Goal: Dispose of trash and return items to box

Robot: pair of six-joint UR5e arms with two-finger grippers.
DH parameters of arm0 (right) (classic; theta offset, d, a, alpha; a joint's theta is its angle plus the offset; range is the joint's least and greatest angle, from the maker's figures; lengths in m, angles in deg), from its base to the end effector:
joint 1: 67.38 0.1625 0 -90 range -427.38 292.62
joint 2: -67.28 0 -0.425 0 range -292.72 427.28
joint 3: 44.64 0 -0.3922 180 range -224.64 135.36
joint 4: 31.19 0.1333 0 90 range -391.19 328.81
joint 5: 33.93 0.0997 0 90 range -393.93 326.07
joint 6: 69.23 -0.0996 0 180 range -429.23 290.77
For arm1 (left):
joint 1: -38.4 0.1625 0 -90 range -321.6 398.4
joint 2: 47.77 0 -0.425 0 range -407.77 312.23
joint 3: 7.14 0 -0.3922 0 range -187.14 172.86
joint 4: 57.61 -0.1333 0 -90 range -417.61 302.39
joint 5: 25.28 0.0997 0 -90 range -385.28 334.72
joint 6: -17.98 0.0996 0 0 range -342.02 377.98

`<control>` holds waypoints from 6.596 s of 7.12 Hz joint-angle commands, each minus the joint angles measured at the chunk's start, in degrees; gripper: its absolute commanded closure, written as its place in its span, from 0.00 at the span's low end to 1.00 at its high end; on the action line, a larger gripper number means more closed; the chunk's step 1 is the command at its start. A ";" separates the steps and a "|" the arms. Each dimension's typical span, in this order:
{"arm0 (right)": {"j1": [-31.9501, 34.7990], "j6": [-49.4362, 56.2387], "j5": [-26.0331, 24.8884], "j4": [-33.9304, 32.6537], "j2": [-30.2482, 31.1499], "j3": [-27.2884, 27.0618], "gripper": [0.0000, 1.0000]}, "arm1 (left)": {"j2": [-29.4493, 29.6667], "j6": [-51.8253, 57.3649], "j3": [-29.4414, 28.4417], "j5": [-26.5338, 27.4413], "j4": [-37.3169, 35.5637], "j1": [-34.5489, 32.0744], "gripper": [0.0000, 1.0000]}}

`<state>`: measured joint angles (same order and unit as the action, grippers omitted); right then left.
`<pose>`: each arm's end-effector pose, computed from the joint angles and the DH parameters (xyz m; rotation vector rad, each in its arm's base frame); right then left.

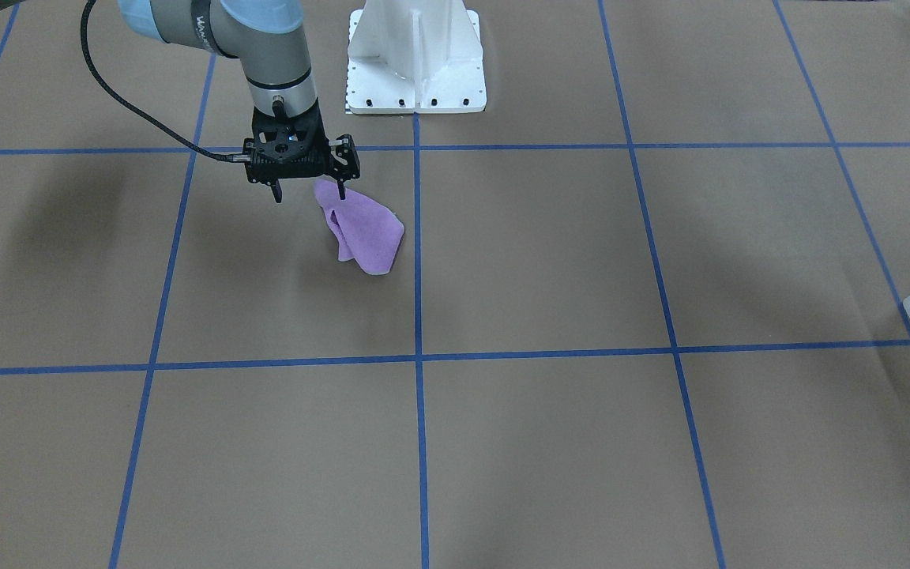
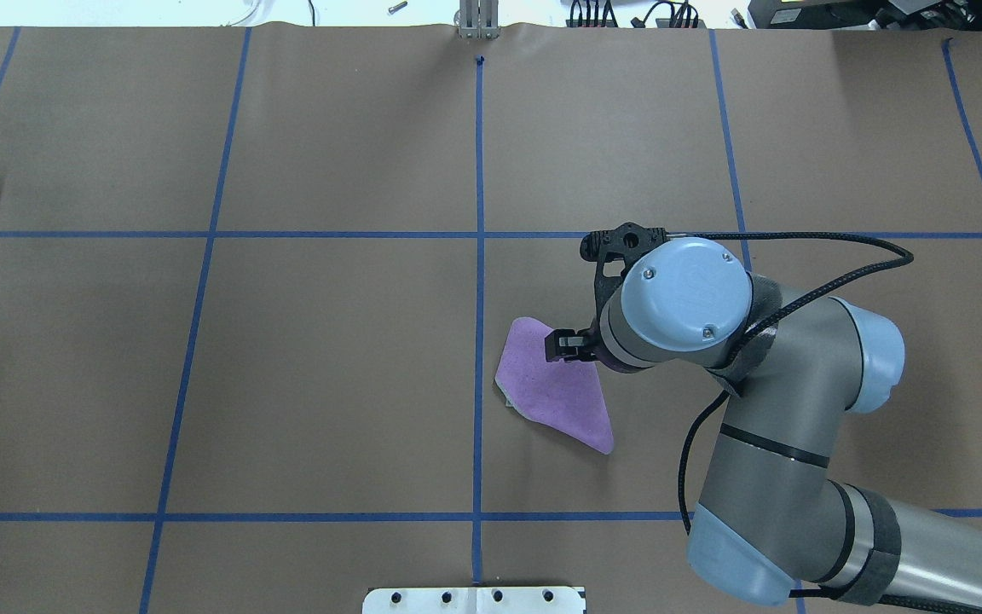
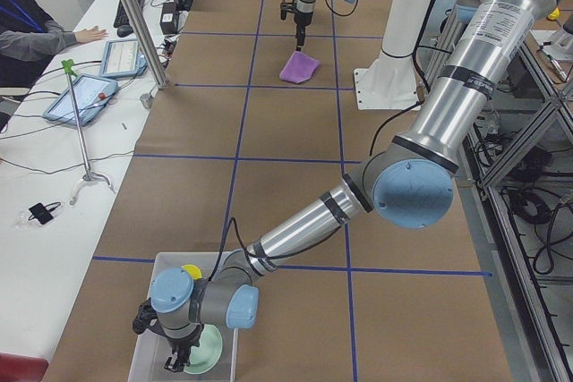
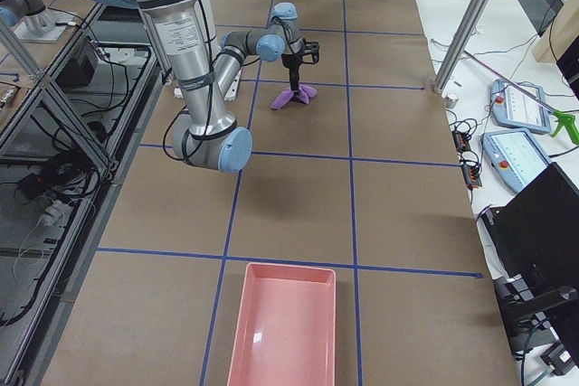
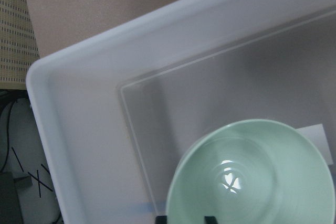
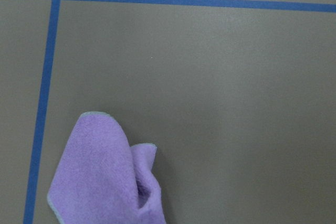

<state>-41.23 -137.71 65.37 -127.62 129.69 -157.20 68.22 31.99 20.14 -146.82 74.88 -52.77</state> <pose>-0.4763 -0.3644 0.2402 0.1664 -0.7587 0.0148 -0.0936 -0.6065 0.8535 0.1702 0.5336 0.2459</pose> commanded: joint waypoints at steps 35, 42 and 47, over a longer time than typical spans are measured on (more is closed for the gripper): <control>66.76 69.93 34.38 1.69 25.48 21.35 0.00 | -26.52 -12.96 71.77 -16.72 -48.73 -1.21 0.01; 66.49 69.98 32.20 12.58 34.70 19.13 0.00 | -26.61 -12.87 71.68 -16.63 -48.29 -1.12 0.01; 65.79 69.98 32.36 12.41 32.69 18.07 0.00 | -28.82 -12.96 71.85 -16.63 -47.88 1.59 0.01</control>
<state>24.70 -67.73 96.56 -115.24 162.49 -139.06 38.61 19.05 91.85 -163.44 31.69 -52.72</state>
